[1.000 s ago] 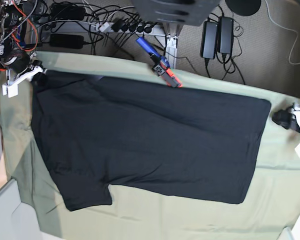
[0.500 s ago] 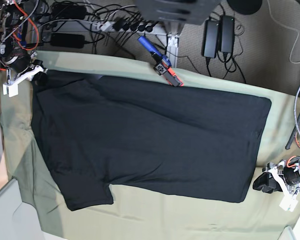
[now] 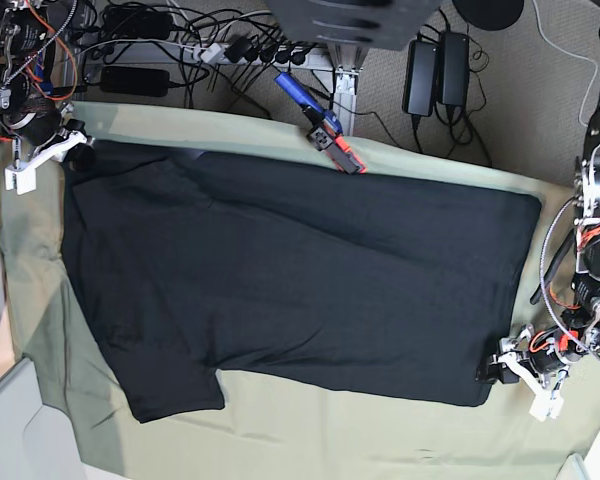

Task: Fold the T-shirt properly
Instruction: 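Lower the shirt flat and release with both grippers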

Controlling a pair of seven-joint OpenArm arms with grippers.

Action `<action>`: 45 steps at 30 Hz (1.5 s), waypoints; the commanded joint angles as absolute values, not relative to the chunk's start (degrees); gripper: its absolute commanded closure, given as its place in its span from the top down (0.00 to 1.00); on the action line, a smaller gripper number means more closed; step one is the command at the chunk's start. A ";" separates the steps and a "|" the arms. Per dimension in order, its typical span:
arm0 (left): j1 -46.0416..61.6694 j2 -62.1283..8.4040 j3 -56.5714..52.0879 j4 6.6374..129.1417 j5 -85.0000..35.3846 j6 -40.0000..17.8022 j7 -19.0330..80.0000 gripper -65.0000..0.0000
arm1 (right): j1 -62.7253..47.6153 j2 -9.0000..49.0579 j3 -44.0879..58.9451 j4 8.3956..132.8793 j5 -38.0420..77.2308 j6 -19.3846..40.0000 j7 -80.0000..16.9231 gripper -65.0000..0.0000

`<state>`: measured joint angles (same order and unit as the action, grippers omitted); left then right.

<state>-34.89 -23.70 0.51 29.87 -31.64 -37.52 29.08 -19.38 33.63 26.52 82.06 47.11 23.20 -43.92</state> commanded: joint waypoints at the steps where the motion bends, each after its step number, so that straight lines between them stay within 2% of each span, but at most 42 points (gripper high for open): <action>1: -36.99 -23.92 0.32 30.68 -32.58 -37.76 28.08 0.51 | -19.46 35.07 27.31 82.59 46.28 27.00 -43.55 0.00; 8: -36.95 -22.37 0.32 30.68 -32.80 -37.98 28.56 0.50 | -19.42 35.07 27.31 82.56 46.33 27.03 -43.55 0.00; 13: -36.51 -22.41 0.43 30.68 -32.71 -37.98 29.12 0.25 | -19.38 35.07 27.31 82.56 46.35 27.00 -43.51 0.00; 20: -35.66 -22.39 0.43 30.68 -32.05 -38.00 29.15 0.00 | -19.38 35.05 27.31 82.56 46.50 27.00 -43.44 0.00; 25: -35.42 -22.41 0.43 30.70 -32.12 -38.15 28.47 0.00 | -18.85 35.07 27.33 82.59 46.50 27.00 -43.31 0.00; 27: -35.57 -22.41 0.43 30.74 -32.23 -39.83 28.49 0.00 | -18.44 35.07 27.68 82.74 46.76 27.00 -43.33 0.00; 36: -35.22 -22.39 0.43 30.74 -32.34 -40.00 28.53 0.00 | -18.46 35.05 34.89 87.31 48.64 27.00 -43.81 0.00; 41: -35.22 -22.41 0.43 30.74 -33.30 -40.00 28.56 0.00 | -18.48 34.81 35.40 88.29 48.71 27.00 -45.30 0.00; 45: -35.22 -22.41 0.43 30.74 -33.39 -40.00 28.84 0.00 | -18.98 32.95 35.40 88.29 48.71 27.00 -46.19 0.14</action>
<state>-33.67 -21.74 0.51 29.93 -33.01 -38.65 29.12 -19.09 31.64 34.74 87.44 48.42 23.27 -47.00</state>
